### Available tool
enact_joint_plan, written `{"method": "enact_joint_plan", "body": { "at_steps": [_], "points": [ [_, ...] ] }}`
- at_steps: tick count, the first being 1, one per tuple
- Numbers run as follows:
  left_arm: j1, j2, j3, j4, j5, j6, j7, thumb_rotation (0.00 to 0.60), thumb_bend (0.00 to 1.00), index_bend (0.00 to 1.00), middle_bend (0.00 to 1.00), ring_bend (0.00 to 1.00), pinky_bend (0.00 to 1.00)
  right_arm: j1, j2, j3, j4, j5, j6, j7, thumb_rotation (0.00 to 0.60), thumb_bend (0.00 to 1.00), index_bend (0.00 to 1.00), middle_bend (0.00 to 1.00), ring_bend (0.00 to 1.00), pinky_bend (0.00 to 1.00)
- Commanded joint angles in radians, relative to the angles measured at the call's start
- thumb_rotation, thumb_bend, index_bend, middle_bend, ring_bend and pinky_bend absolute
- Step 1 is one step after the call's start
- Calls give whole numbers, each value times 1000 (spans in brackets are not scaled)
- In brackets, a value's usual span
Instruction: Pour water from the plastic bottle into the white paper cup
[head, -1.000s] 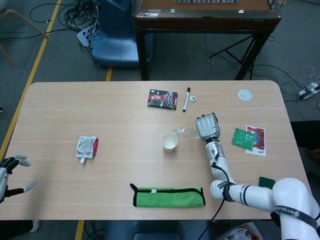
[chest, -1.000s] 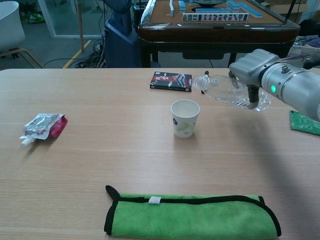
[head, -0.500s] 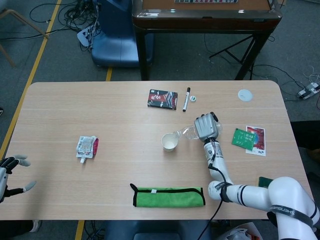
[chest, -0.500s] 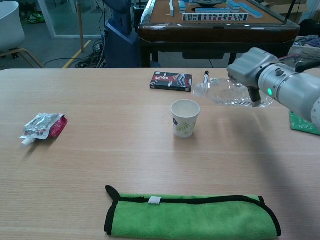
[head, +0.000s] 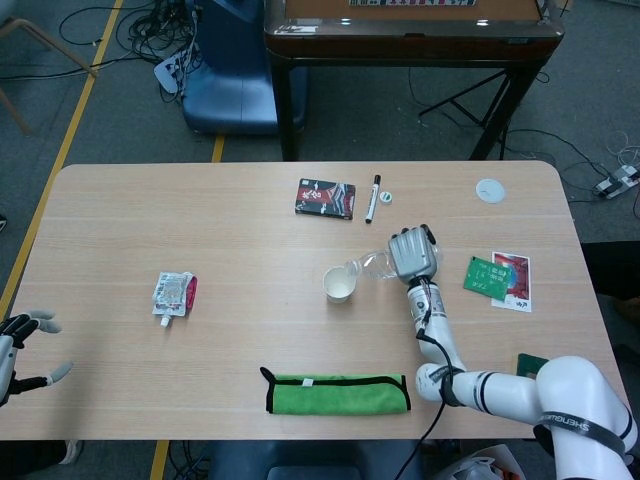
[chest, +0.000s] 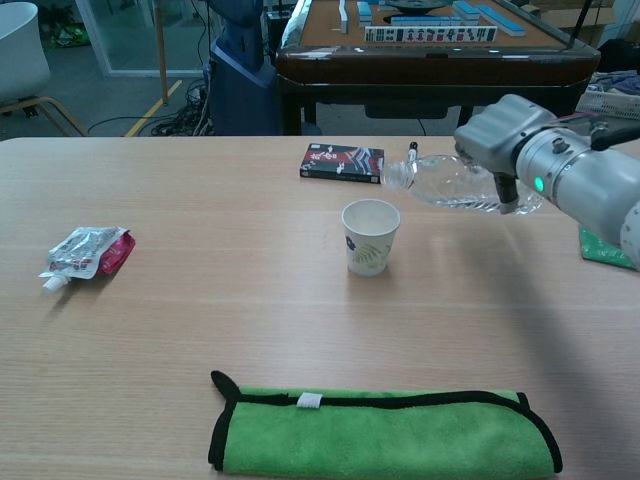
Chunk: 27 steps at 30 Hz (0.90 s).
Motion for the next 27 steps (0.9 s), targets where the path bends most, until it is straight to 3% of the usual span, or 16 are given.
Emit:
{"method": "enact_joint_plan", "body": {
  "at_steps": [1, 27],
  "points": [
    [0, 0, 0, 0, 0, 0, 0, 600, 86, 427, 305, 285, 459, 2, -3, 3, 1, 2, 7, -13, 600, 97, 602, 622, 509, 520],
    [1, 2, -2, -1, 0, 2, -2, 600, 85, 427, 305, 285, 459, 23, -19, 16, -20, 79, 66, -176, 600, 96, 602, 622, 509, 521]
  ]
}}
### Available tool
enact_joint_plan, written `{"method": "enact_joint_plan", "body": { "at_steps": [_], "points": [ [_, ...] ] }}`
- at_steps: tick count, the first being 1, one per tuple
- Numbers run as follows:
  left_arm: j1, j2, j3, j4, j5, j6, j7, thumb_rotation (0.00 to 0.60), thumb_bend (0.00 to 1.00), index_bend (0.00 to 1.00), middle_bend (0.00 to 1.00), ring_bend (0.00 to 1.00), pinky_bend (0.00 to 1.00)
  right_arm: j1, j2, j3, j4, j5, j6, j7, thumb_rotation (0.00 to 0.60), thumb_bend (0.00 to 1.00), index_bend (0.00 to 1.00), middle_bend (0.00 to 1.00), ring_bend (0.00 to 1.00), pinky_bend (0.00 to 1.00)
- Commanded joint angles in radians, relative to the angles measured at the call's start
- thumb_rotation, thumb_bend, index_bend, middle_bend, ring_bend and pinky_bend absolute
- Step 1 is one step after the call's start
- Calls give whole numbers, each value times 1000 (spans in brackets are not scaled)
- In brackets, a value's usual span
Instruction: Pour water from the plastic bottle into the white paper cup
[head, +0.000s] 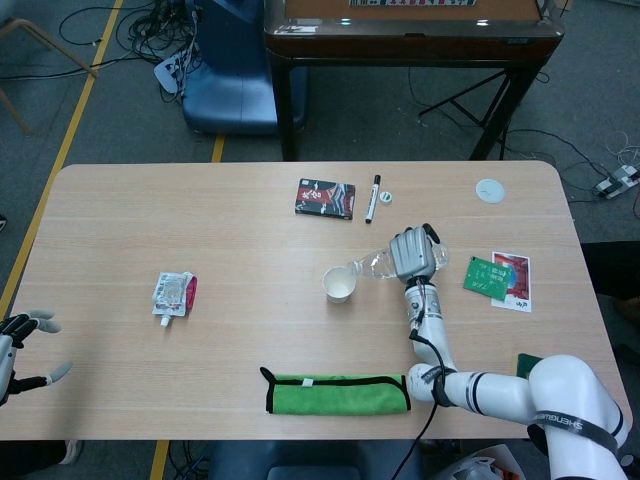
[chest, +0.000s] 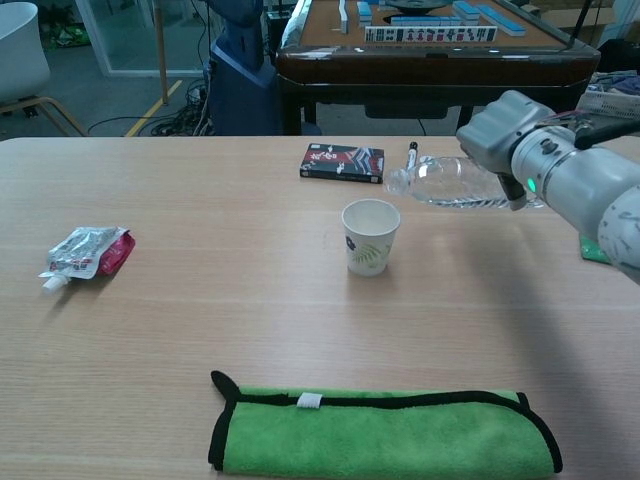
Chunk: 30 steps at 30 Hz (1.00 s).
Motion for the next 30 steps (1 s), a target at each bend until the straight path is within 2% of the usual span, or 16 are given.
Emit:
{"method": "enact_joint_plan", "body": {
  "at_steps": [1, 30],
  "points": [
    [0, 0, 0, 0, 0, 0, 0, 600, 85, 427, 305, 285, 459, 2, 1, -3, 0, 1, 6, -15, 600, 96, 602, 622, 509, 521],
    [2, 4, -1, -2, -1, 2, -8, 600, 85, 427, 305, 285, 459, 24, -27, -4, 22, 16, 24, -102, 600, 96, 602, 622, 509, 520]
  ]
}}
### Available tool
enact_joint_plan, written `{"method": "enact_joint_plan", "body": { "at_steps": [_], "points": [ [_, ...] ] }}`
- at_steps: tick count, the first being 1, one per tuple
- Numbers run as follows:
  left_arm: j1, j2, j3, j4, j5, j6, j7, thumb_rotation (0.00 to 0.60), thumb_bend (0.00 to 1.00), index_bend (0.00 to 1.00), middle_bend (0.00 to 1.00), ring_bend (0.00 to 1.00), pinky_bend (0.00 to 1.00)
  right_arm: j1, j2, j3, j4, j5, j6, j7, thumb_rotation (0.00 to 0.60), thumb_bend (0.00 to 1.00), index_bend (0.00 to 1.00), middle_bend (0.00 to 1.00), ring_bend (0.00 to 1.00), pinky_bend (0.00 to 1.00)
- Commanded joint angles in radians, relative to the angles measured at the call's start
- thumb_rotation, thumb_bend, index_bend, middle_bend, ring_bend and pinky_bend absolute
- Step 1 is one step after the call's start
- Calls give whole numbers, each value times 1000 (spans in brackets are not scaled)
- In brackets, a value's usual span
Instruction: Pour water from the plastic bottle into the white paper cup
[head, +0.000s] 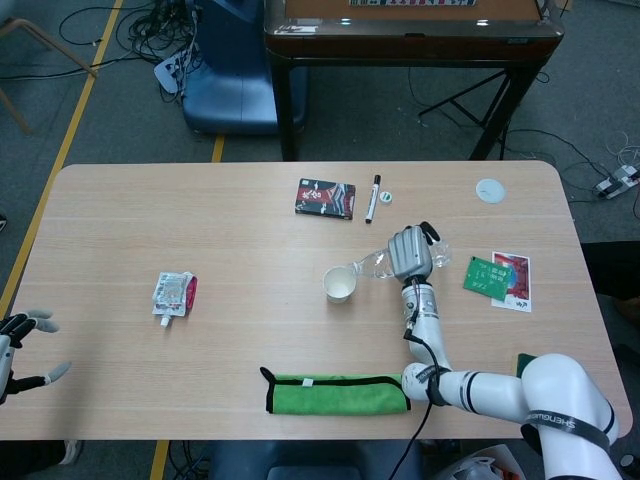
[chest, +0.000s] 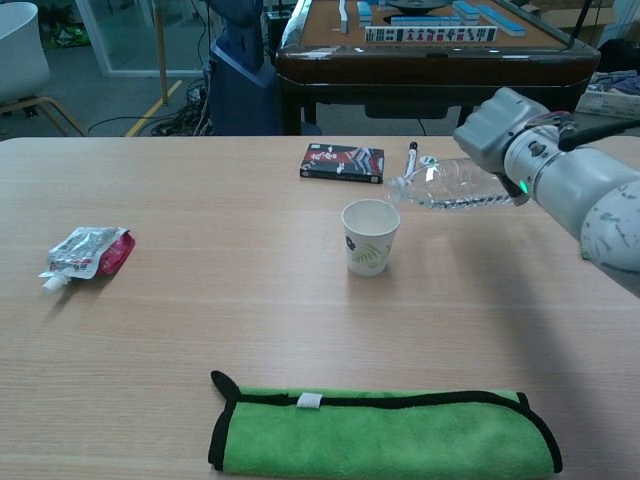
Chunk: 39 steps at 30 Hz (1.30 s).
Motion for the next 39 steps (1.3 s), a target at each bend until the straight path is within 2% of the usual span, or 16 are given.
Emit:
{"method": "enact_joint_plan", "body": {
  "at_steps": [1, 31, 36, 39],
  "points": [
    [0, 0, 0, 0, 0, 1, 0, 600, 85, 427, 305, 285, 459, 2, -3, 1, 0, -1, 2, -5, 600, 96, 603, 622, 509, 520],
    [1, 3, -2, -1, -1, 2, -1, 600, 85, 427, 305, 285, 459, 10, -18, 7, 4, -11, 7, -31, 600, 96, 602, 622, 509, 520],
    [1, 3, -2, -1, 0, 2, 0, 600, 85, 427, 305, 285, 459, 0, -14, 11, 3, -19, -1, -1, 600, 96, 603, 622, 509, 520],
    [1, 3, -1, -1, -1, 1, 0, 600, 85, 427, 305, 285, 459, -19, -7, 17, 7, -31, -19, 59, 600, 96, 602, 621, 509, 521]
  ]
}}
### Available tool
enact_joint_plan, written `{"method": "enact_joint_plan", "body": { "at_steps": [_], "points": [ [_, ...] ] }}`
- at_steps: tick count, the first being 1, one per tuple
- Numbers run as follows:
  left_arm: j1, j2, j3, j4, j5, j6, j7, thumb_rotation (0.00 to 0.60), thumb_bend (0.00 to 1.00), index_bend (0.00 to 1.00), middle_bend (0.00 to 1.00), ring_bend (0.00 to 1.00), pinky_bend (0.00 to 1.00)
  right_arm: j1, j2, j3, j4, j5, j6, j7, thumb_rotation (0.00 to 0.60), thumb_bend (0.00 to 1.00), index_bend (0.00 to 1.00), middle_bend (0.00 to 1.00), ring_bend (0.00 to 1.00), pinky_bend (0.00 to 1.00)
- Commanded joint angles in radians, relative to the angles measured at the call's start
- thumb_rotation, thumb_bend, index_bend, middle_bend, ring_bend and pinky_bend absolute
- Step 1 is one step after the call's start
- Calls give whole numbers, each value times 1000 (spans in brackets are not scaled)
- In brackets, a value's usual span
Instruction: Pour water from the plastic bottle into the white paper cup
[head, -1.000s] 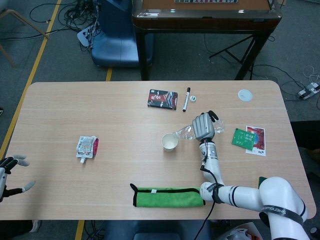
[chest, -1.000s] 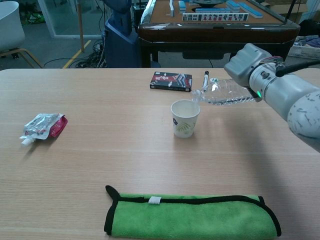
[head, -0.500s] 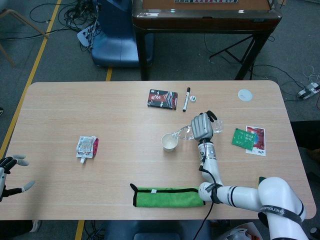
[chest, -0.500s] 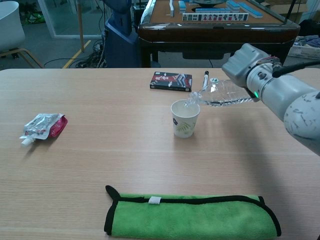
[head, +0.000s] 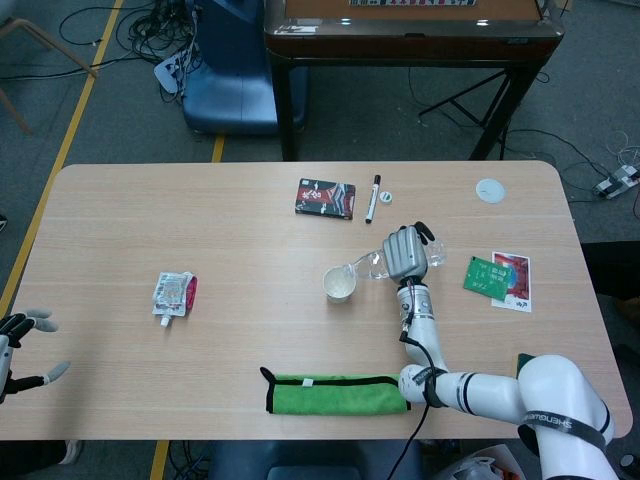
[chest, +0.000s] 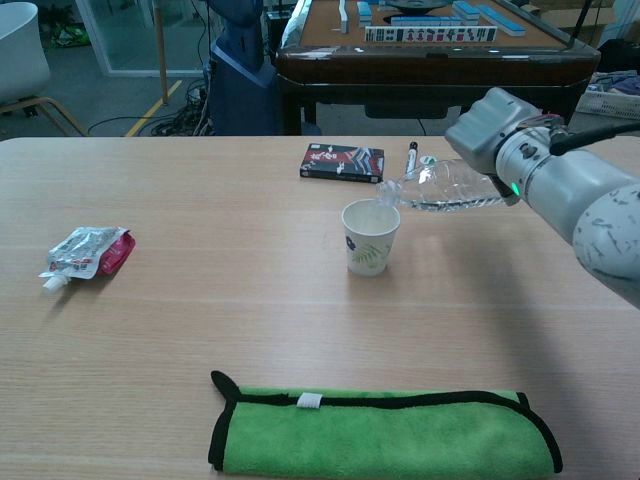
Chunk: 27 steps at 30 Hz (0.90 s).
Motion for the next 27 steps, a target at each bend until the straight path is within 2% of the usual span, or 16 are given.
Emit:
{"method": "enact_joint_plan", "body": {
  "at_steps": [1, 16, 27],
  "points": [
    [0, 0, 0, 0, -1, -1, 0, 600, 86, 427, 305, 285, 459, -22, 8, 7, 5, -15, -24, 67, 600, 97, 602, 621, 509, 520],
    [-1, -3, 2, 2, -3, -6, 8, 600, 85, 427, 305, 285, 459, -125, 55, 26, 33, -156, -142, 463, 600, 97, 602, 622, 509, 520],
    [-3, -7, 3, 6, -1, -8, 14, 600, 85, 427, 305, 285, 459, -221, 73, 21, 79, -408, -187, 910, 600, 97, 603, 622, 509, 520]
  ]
}}
